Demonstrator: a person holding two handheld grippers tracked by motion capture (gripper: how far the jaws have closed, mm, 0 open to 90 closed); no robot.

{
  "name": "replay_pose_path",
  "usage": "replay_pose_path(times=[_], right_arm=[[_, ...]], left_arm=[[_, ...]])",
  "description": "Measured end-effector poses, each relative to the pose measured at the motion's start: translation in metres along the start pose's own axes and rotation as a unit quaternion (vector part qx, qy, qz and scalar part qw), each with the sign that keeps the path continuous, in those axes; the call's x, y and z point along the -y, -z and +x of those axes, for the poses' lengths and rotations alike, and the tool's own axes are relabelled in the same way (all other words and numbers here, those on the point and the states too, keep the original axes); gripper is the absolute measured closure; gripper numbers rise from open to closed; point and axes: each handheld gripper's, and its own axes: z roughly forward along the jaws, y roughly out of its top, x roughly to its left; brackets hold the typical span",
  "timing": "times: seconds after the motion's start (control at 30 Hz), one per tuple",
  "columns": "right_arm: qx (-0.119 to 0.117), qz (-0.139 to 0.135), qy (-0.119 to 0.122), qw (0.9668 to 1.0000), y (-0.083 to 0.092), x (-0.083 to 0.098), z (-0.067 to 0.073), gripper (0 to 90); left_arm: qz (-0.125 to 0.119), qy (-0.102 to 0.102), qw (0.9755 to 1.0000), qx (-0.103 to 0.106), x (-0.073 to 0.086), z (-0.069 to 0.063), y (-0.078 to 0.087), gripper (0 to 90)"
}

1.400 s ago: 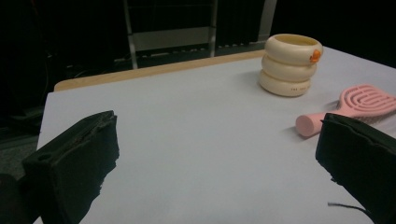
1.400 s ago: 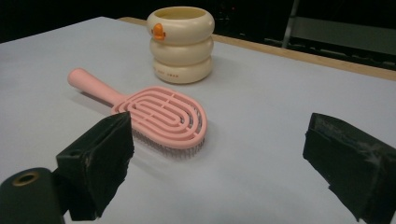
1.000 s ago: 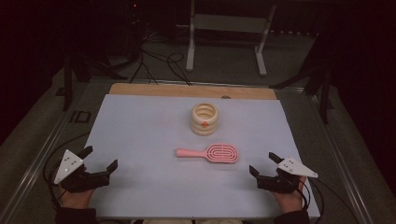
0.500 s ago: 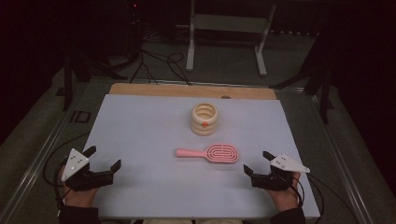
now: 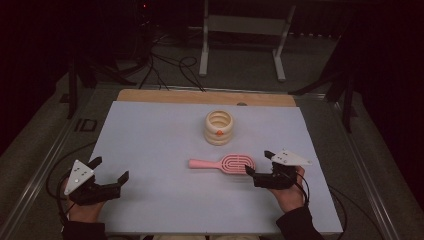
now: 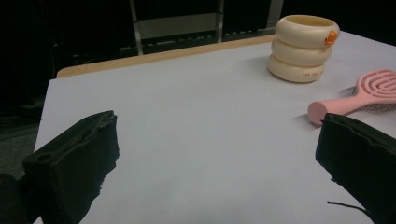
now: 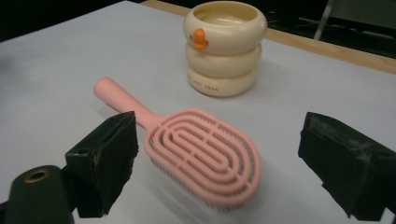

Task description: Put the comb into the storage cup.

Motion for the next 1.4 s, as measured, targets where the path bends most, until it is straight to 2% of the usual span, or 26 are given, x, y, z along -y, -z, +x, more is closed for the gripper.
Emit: replay_pose_path(times=[0.2,0.23,0.33,0.47,0.57,0.6,0.67,0.7,0.8,0.87,0.93,0.97,1.07,1.1,1.13,1.2,1.33,1.37,1.4], right_arm=[[-0.004,0.003,-0.002,1.0000,-0.010,-0.007,0.003,13.3],[-0.006,0.006,-0.002,1.0000,-0.017,-0.010,0.005,13.3],[-0.009,0.008,-0.002,0.9999,-0.024,-0.013,0.008,13.3],[-0.020,0.015,-0.006,0.9997,-0.041,-0.019,0.014,13.4],[-0.022,0.016,-0.006,0.9996,-0.044,-0.019,0.015,13.4],[-0.028,0.022,-0.006,0.9993,-0.054,-0.021,0.019,13.8],[-0.028,0.022,-0.006,0.9993,-0.054,-0.021,0.019,13.8],[-0.033,0.027,-0.009,0.9991,-0.062,-0.023,0.022,14.4],[-0.036,0.026,-0.010,0.9990,-0.065,-0.024,0.023,14.8],[-0.045,0.030,-0.014,0.9984,-0.074,-0.026,0.026,17.4],[-0.043,0.031,-0.013,0.9985,-0.077,-0.027,0.027,17.8],[-0.046,0.041,-0.017,0.9979,-0.085,-0.029,0.030,23.0],[-0.048,0.043,-0.017,0.9978,-0.087,-0.029,0.031,24.7],[-0.050,0.043,-0.021,0.9976,-0.091,-0.029,0.032,27.4],[-0.047,0.046,-0.027,0.9975,-0.097,-0.030,0.034,34.5],[-0.046,0.046,-0.027,0.9975,-0.099,-0.030,0.035,36.9],[-0.058,0.055,-0.034,0.9962,-0.108,-0.029,0.038,55.1],[-0.054,0.059,-0.036,0.9962,-0.112,-0.028,0.040,63.5],[-0.049,0.062,-0.035,0.9962,-0.114,-0.028,0.041,67.5]], left_arm=[[0.000,0.000,1.0000,0.000,0.000,-0.001,0.000,0.5],[0.001,-0.001,1.0000,-0.001,0.001,-0.001,-0.001,0.5],[0.001,-0.002,1.0000,-0.001,0.001,-0.001,-0.001,0.5],[0.001,-0.001,1.0000,-0.002,0.001,-0.001,-0.001,0.5],[0.001,-0.002,1.0000,-0.002,0.001,0.000,-0.001,0.5],[0.000,-0.002,1.0000,-0.002,0.001,0.000,-0.001,0.5],[0.001,-0.002,1.0000,-0.003,0.001,0.000,0.000,0.5],[0.001,-0.003,1.0000,-0.003,0.002,0.000,0.000,0.5],[0.001,-0.003,1.0000,-0.003,0.002,0.000,0.000,0.5],[0.001,-0.003,1.0000,-0.004,0.002,0.000,0.000,0.5],[0.001,-0.003,1.0000,-0.004,0.002,0.000,0.000,0.5],[0.001,-0.003,1.0000,-0.004,0.002,0.000,0.000,0.5],[0.001,-0.003,1.0000,-0.004,0.003,0.000,0.000,0.5],[0.001,-0.003,1.0000,-0.003,0.003,0.000,0.000,0.5],[0.001,-0.003,1.0000,-0.003,0.003,0.000,0.000,0.5],[0.001,-0.003,1.0000,-0.004,0.003,0.000,-0.001,0.5],[0.001,-0.002,1.0000,-0.003,0.003,0.000,-0.001,0.6],[0.001,-0.002,1.0000,-0.003,0.003,0.000,-0.001,0.5],[0.001,-0.002,1.0000,-0.003,0.003,0.000,-0.001,0.5]])
